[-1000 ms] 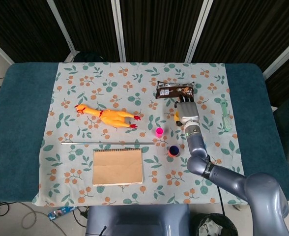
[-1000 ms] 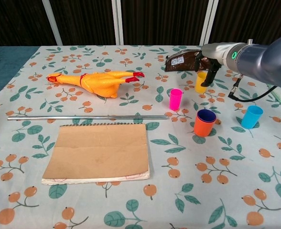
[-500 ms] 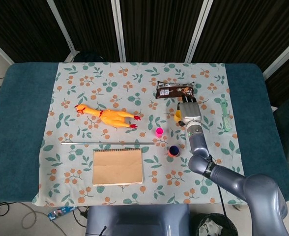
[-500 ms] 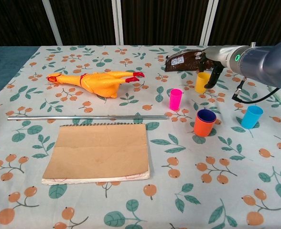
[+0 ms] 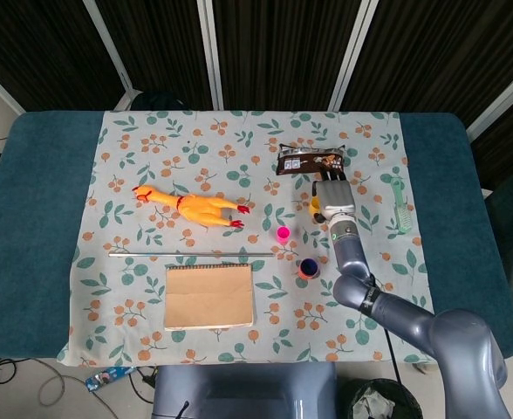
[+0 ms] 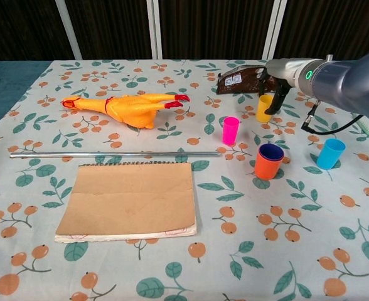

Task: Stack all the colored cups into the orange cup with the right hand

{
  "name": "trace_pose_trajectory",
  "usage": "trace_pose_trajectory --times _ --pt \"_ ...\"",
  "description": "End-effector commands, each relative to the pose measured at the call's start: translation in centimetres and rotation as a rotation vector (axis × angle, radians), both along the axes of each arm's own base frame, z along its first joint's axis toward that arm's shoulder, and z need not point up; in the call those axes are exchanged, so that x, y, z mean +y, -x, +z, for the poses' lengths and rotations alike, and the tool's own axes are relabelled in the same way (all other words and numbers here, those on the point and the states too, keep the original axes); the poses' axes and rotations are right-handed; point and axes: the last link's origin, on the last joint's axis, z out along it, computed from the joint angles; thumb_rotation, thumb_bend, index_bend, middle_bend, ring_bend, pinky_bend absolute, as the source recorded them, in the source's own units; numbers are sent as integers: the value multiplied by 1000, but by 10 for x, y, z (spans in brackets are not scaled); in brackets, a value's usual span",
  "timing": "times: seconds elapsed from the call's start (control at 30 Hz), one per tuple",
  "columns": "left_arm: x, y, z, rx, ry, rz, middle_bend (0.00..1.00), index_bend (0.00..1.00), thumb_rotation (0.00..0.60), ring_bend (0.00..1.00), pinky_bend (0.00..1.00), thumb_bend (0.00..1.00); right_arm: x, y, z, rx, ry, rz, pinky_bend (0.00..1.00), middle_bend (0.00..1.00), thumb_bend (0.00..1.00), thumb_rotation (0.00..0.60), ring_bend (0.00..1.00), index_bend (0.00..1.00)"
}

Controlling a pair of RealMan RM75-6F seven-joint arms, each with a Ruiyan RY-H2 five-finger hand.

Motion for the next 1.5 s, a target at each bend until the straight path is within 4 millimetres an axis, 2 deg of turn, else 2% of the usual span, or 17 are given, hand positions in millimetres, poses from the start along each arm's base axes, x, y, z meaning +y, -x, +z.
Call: trace_pose_trajectory --times 0.03,0.73,0.97,1.13,1.23,1.37,1.5 --pt "0 0 0 0 0 1 24 145 600 0 0 258 0 -1 0 -2 2 1 115 0 343 600 22 412" --pt "0 0 1 -2 -5 5 23 150 600 0 0 258 -1 -3 2 -15 10 -1 137 0 343 600 40 508" --pt "1 0 1 -5 -7 5 23 150 600 0 0 258 0 -7 19 -41 27 15 137 0 343 600 40 517" --pt "1 0 0 -9 -1 5 23 150 600 0 0 258 16 -8 44 -60 25 40 141 0 343 600 41 517" --pt "1 0 0 -13 0 5 23 150 600 0 0 258 32 -9 61 -81 22 59 143 0 343 600 41 517" --pt "1 -1 1 -22 -3 3 23 150 600 0 0 258 62 -9 88 -108 28 89 147 0 343 600 41 517" --pt "1 -1 1 -31 -2 6 23 150 600 0 0 258 88 -12 101 -131 14 115 148 0 343 600 41 517"
